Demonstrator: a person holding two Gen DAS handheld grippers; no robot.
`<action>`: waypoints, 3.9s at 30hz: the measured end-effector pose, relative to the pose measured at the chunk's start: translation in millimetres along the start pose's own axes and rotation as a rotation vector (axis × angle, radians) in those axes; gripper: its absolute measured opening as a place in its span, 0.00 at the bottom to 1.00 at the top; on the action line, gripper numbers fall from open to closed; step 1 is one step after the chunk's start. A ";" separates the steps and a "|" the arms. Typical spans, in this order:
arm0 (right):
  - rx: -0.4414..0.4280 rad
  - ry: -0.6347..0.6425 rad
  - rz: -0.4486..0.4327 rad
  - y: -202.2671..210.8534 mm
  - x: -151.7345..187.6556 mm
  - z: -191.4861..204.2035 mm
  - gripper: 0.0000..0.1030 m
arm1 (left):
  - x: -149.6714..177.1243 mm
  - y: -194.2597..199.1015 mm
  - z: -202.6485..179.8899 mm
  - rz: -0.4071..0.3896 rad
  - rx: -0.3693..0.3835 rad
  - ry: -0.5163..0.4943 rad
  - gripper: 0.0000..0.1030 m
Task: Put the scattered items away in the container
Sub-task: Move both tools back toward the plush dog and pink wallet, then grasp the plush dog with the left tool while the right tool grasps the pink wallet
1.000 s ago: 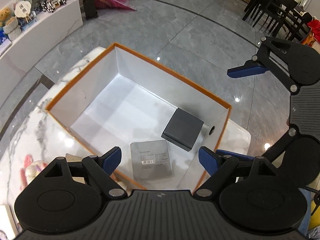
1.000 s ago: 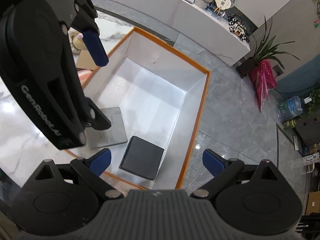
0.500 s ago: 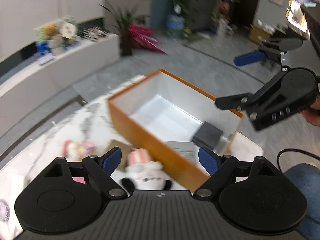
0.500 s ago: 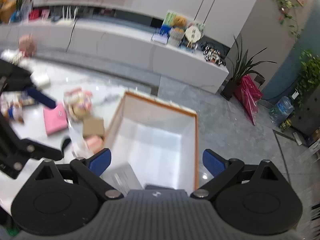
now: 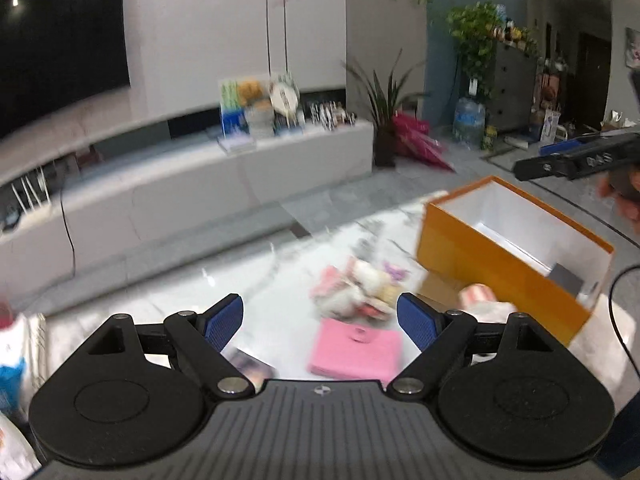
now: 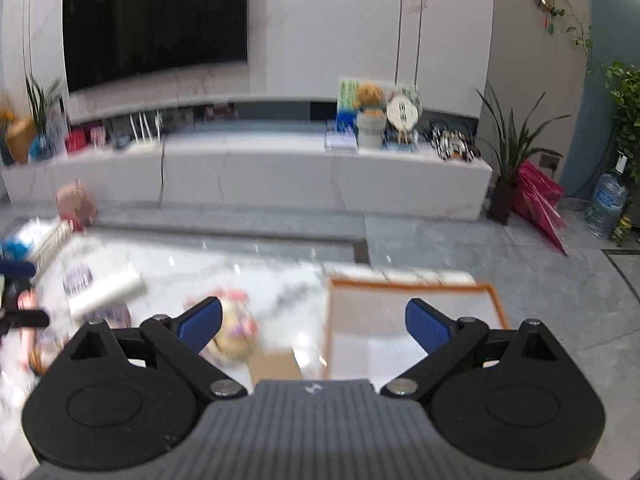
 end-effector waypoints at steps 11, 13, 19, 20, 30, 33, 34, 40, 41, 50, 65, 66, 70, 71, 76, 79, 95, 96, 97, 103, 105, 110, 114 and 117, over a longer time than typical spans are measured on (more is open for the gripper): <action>-0.067 0.099 -0.026 -49.9 21.1 70.6 0.96 | 55.7 -13.4 69.7 0.135 -0.110 0.045 0.97; -0.078 0.124 -0.028 -53.7 24.3 80.9 0.96 | 64.8 -16.8 79.5 0.145 -0.104 0.050 0.97; -0.115 0.206 -0.017 -70.8 33.2 103.2 0.97 | 88.8 -32.0 85.1 0.185 -0.082 0.010 0.97; -0.119 0.213 -0.010 -75.4 34.0 105.8 0.97 | 90.6 -34.9 84.6 0.190 -0.078 -0.002 0.97; -0.205 0.221 0.080 -118.2 48.8 136.2 0.97 | 99.9 -60.3 86.5 0.270 -0.025 -0.014 0.96; -0.238 0.229 0.112 -128.5 52.8 146.5 0.97 | 105.0 -68.2 93.0 0.312 -0.009 0.013 0.93; -0.244 0.237 0.124 -131.4 54.9 150.3 0.97 | 106.8 -71.4 94.6 0.323 -0.011 0.018 0.93; -0.258 0.291 0.175 -150.6 68.7 168.4 0.97 | 110.1 -81.8 99.3 0.343 -0.017 0.037 0.93; -0.258 0.296 0.184 -153.6 70.4 169.0 0.97 | 110.5 -85.3 100.3 0.357 -0.029 0.045 0.89; -0.259 0.301 0.234 -178.4 76.5 171.7 0.96 | 113.7 -96.7 96.7 0.395 -0.052 0.021 0.87; -0.323 0.297 0.276 -201.1 78.9 184.2 0.95 | 115.4 -102.9 95.1 0.399 -0.074 0.037 0.86; -0.324 0.289 0.281 -202.4 78.4 184.4 0.95 | 115.7 -102.6 94.9 0.397 -0.073 0.035 0.86; -0.330 0.253 0.304 -206.1 76.8 181.5 0.93 | 116.5 -102.3 94.5 0.387 -0.068 0.020 0.86; -0.328 0.252 0.306 -205.9 76.3 180.8 0.91 | 116.9 -102.1 94.2 0.382 -0.067 0.014 0.85; -0.326 0.234 0.330 -204.9 73.7 174.4 0.86 | 118.5 -102.4 92.4 0.360 -0.063 -0.002 0.84; -0.324 0.243 0.327 -202.7 75.4 174.8 0.85 | 117.5 -103.9 94.6 0.368 -0.068 0.028 0.84; -0.352 0.274 0.323 -184.9 73.9 172.8 0.83 | 105.5 -104.5 89.1 0.424 -0.112 0.052 0.71; -0.352 0.272 0.319 -183.3 72.5 171.9 0.83 | 104.1 -103.3 88.1 0.422 -0.114 0.048 0.71; -0.352 0.270 0.314 -181.4 70.9 171.0 0.83 | 102.5 -101.8 87.2 0.419 -0.116 0.047 0.71; -0.353 0.260 0.288 -170.8 61.5 166.5 0.83 | 92.1 -93.8 84.5 0.392 -0.130 0.057 0.71; -0.353 0.260 0.282 -167.3 59.7 165.4 0.83 | 89.7 -91.7 83.6 0.385 -0.134 0.059 0.71; -0.348 0.260 0.269 -158.1 55.6 161.2 0.83 | 82.6 -85.6 78.8 0.368 -0.135 0.068 0.71; -0.341 0.250 0.249 -149.4 49.7 155.0 0.83 | 73.0 -77.5 70.3 0.332 -0.112 0.091 0.71; -0.336 0.234 0.230 -142.3 44.1 148.5 0.83 | 66.1 -71.6 61.6 0.305 -0.096 0.104 0.71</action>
Point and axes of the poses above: each gripper's, at about its wrist camera, not at the fingertips, and y roughly against the way its jaws point, z to its left, x to its underside, the point moved 1 cm from there along -y, roughly the way its jaws point, and after that the axes turned 12 degrees about y, right-handed, at the moved point
